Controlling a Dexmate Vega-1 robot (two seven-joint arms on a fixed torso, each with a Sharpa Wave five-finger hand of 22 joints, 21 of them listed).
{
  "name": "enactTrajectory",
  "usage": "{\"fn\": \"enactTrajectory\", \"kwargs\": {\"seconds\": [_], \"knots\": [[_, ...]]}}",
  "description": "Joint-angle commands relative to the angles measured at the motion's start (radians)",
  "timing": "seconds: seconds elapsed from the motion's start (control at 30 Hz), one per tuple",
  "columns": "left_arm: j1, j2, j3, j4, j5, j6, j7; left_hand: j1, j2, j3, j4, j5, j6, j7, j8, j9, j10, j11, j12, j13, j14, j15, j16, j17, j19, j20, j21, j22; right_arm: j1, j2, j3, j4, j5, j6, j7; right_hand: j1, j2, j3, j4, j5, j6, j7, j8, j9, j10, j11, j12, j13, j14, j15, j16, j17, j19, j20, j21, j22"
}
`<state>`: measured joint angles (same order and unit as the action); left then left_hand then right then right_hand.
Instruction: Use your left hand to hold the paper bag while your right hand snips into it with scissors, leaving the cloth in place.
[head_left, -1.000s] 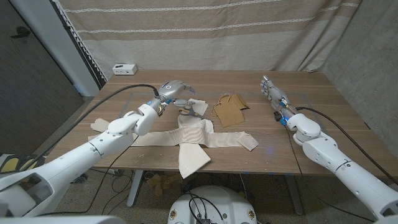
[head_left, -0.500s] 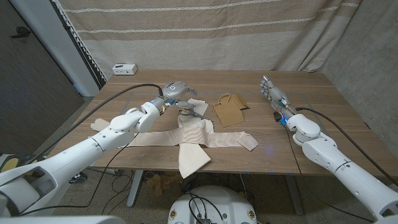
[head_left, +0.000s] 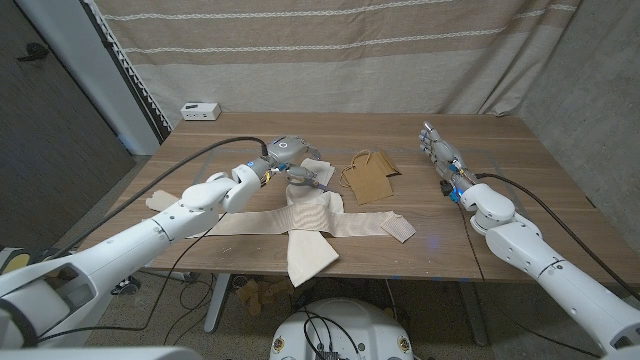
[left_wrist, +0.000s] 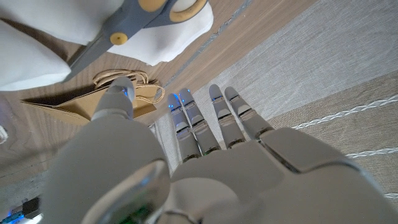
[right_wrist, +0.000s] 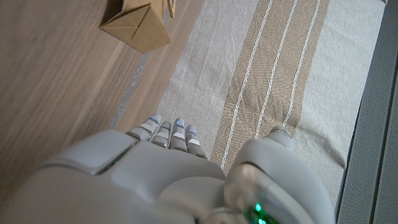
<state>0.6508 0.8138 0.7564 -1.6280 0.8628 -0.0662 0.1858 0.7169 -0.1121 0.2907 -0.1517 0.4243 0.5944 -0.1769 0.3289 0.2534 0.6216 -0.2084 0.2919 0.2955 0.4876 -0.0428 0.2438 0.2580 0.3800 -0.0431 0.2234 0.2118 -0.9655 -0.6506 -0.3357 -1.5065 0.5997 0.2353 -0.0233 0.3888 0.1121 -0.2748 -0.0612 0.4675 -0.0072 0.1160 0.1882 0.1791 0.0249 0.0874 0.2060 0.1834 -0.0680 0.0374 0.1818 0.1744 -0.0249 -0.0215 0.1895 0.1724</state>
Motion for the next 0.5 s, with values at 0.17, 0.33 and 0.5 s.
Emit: {"fn": "enactTrajectory", "kwargs": {"seconds": [0.17, 0.33, 0.5], "knots": [[-0.027, -0.005, 0.023, 0.020, -0.009, -0.046, -0.071, -0.012, -0.018, -0.003, 0.007, -0.005, -0.012, -0.001, -0.005, 0.006, -0.021, 0.000, -0.012, 0.004, -0.012, -0.178, -0.005, 0.003, -0.010, -0.146, 0.001, 0.000, -0.001, 0.001, -0.001, 0.000, 0.002, 0.000, -0.002, 0.012, -0.001, -0.001, -0.002, 0.008, 0.000, 0.004, 0.004, 0.004, -0.002, 0.001, 0.006, 0.002, -0.002, -0.005, 0.000, 0.001, 0.002, 0.004, 0.004, 0.003], [-0.027, -0.005, 0.024, 0.016, -0.003, -0.050, -0.073, -0.015, -0.020, -0.004, 0.008, -0.006, -0.015, 0.000, -0.006, 0.007, -0.024, -0.001, -0.014, 0.005, -0.015, -0.178, -0.006, 0.003, -0.012, -0.145, 0.001, -0.001, -0.007, -0.002, 0.003, -0.005, 0.002, 0.000, -0.007, 0.012, -0.001, -0.001, -0.002, 0.008, -0.001, 0.004, 0.004, 0.004, -0.002, 0.000, 0.006, 0.002, -0.003, -0.005, -0.001, 0.001, 0.001, 0.004, 0.004, 0.003], [-0.033, -0.014, 0.031, 0.028, 0.002, -0.053, -0.081, -0.015, -0.020, -0.004, 0.008, -0.005, -0.027, 0.004, -0.010, 0.008, -0.026, -0.002, -0.015, 0.005, -0.017, -0.178, -0.007, 0.003, -0.012, -0.146, 0.001, -0.002, -0.008, -0.005, 0.003, -0.006, 0.000, 0.002, -0.004, 0.012, 0.000, -0.001, -0.002, 0.008, 0.000, 0.004, 0.004, 0.004, -0.002, -0.001, 0.006, 0.002, -0.003, -0.005, -0.001, 0.001, 0.001, 0.005, 0.004, 0.003]]}}
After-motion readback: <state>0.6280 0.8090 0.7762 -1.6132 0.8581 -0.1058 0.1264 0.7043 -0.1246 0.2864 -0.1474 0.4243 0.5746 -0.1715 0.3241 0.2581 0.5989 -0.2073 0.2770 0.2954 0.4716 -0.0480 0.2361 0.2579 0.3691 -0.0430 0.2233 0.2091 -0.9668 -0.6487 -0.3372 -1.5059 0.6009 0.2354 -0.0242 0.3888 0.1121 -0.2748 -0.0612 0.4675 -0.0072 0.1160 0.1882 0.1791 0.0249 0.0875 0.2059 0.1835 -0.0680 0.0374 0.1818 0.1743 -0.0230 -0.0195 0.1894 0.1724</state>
